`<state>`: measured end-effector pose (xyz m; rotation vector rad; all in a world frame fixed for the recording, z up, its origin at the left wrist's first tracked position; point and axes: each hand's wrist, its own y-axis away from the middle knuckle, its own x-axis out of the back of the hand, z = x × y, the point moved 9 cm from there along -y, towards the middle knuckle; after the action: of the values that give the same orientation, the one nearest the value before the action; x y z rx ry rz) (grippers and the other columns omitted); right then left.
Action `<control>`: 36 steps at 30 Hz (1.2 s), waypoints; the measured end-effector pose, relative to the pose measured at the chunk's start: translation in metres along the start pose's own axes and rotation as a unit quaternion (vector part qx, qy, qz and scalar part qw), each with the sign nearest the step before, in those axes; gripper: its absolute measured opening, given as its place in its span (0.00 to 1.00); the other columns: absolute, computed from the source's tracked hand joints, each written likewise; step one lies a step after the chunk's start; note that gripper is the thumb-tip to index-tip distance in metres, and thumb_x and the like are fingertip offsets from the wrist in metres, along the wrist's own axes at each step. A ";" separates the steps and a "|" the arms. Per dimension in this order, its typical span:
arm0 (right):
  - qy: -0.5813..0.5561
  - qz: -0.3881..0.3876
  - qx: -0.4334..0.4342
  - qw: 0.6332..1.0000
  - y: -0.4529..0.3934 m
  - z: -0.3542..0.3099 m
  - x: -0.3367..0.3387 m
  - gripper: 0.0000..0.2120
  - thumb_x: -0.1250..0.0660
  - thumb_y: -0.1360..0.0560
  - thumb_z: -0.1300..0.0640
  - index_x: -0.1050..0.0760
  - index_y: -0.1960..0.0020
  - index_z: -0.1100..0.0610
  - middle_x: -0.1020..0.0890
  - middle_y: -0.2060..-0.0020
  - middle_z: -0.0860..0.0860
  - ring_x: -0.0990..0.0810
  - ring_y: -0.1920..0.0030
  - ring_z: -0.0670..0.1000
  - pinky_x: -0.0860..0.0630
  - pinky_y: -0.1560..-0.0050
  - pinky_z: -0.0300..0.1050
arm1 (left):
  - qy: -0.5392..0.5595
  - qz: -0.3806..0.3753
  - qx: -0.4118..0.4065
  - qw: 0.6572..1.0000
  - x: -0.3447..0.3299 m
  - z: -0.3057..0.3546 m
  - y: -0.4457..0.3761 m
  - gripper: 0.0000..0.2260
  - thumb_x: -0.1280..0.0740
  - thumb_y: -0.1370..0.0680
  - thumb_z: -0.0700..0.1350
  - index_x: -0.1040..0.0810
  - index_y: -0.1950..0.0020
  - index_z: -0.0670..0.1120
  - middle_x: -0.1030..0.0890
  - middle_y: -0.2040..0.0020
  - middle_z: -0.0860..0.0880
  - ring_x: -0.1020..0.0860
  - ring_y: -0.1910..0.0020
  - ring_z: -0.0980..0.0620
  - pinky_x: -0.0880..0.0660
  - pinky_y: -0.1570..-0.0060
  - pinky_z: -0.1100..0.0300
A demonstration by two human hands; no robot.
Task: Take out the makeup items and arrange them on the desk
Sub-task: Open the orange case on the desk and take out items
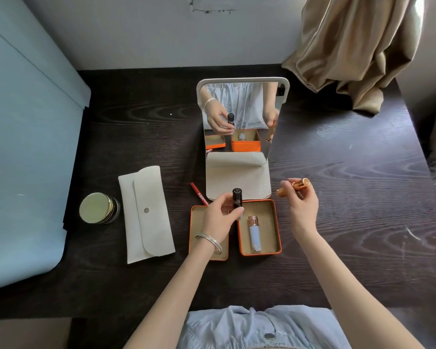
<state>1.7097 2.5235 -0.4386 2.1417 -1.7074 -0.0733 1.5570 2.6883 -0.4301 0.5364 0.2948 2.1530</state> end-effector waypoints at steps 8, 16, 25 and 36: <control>0.167 -0.029 0.036 0.985 -0.013 0.011 0.001 0.07 0.30 0.28 0.65 0.22 0.50 0.60 0.20 0.55 0.48 0.23 0.53 0.46 0.36 0.56 0.18 | 0.001 0.003 0.001 1.000 -0.001 -0.004 0.004 0.08 0.30 0.26 0.39 0.23 0.49 0.48 0.21 0.55 0.56 0.24 0.54 0.65 0.30 0.55 0.79; 0.036 -0.025 -0.084 0.996 -0.009 0.026 0.008 0.16 0.35 0.23 0.55 0.31 0.36 0.54 0.19 0.60 0.51 0.23 0.64 0.45 0.27 0.58 0.40 | 0.026 0.004 0.010 1.000 -0.002 -0.009 0.004 0.11 0.31 0.26 0.39 0.23 0.45 0.47 0.21 0.53 0.56 0.24 0.53 0.63 0.29 0.54 0.78; 0.449 0.029 0.033 0.892 -0.007 -0.010 0.025 0.12 0.32 0.28 0.47 0.28 0.49 0.50 0.18 0.56 0.53 0.21 0.54 0.61 0.32 0.57 0.48 | 0.045 0.001 0.024 0.999 -0.004 -0.010 0.008 0.11 0.31 0.26 0.39 0.25 0.48 0.51 0.22 0.55 0.60 0.24 0.54 0.64 0.30 0.56 0.79; 0.373 -0.001 0.026 0.927 -0.017 -0.007 0.003 0.09 0.32 0.30 0.55 0.24 0.50 0.53 0.18 0.56 0.52 0.21 0.52 0.58 0.27 0.55 0.48 | 0.026 0.010 0.022 0.999 0.000 -0.015 0.006 0.10 0.30 0.26 0.40 0.24 0.47 0.51 0.21 0.52 0.57 0.24 0.51 0.62 0.30 0.50 0.74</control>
<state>1.7282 2.5258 -0.4375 1.8423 -1.2477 0.7027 1.5460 2.6843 -0.4410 0.5100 0.3676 2.1877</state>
